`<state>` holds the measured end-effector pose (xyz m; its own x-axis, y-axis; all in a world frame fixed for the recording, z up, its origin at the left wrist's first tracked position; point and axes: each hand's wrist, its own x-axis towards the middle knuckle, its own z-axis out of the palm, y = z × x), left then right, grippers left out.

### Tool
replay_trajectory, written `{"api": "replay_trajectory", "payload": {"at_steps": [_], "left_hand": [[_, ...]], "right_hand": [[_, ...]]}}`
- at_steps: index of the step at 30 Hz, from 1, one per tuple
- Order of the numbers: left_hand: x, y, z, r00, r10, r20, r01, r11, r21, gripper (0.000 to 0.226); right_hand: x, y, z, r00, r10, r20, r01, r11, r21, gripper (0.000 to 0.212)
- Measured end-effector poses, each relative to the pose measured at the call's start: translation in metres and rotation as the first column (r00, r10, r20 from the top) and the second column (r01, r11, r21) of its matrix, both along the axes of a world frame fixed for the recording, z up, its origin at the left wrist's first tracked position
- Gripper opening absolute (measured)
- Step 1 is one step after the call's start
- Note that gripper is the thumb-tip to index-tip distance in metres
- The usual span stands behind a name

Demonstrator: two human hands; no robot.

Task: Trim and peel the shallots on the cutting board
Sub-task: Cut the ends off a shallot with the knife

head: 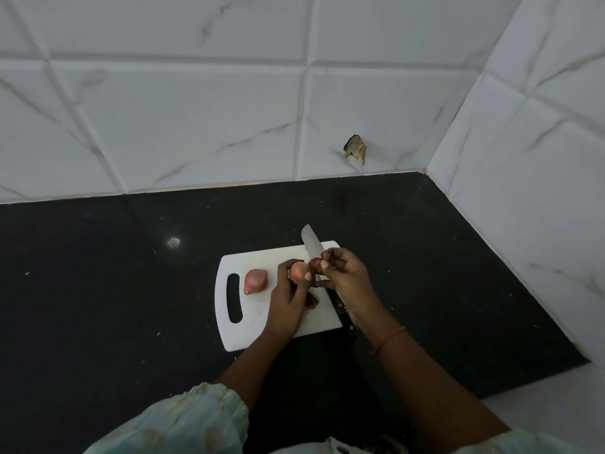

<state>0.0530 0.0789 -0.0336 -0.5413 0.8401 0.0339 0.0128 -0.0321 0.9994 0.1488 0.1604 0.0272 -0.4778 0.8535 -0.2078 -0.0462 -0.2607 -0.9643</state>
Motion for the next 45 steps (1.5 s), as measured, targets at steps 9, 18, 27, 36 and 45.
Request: {"api": "replay_trajectory", "payload": {"at_steps": [9,18,27,36,45], "left_hand": [[0.001,-0.002,0.004,1.000,-0.005,-0.013,0.005,1.000,0.005,0.035],[-0.001,-0.003,0.009,0.999,-0.037,0.037,0.039,0.998,-0.043,0.038],[-0.002,-0.003,0.009,0.995,-0.071,0.067,0.075,0.995,-0.068,0.036],[-0.002,-0.004,0.010,0.991,-0.124,-0.053,0.116,0.984,-0.133,0.041],[-0.010,-0.007,0.011,0.996,-0.053,0.066,0.059,0.994,-0.089,0.019]], "right_hand": [[0.001,-0.007,-0.003,0.968,-0.004,0.252,-0.079,0.945,0.318,0.039],[0.008,-0.012,-0.013,0.914,0.176,0.364,-0.363,0.755,0.546,0.052],[0.005,-0.011,-0.015,0.920,0.062,0.386,-0.294,0.761,0.578,0.034],[0.004,-0.008,-0.012,0.933,-0.065,0.355,-0.114,0.880,0.462,0.008],[0.001,0.011,-0.001,0.924,-0.134,0.357,0.039,0.965,0.260,0.014]]}}
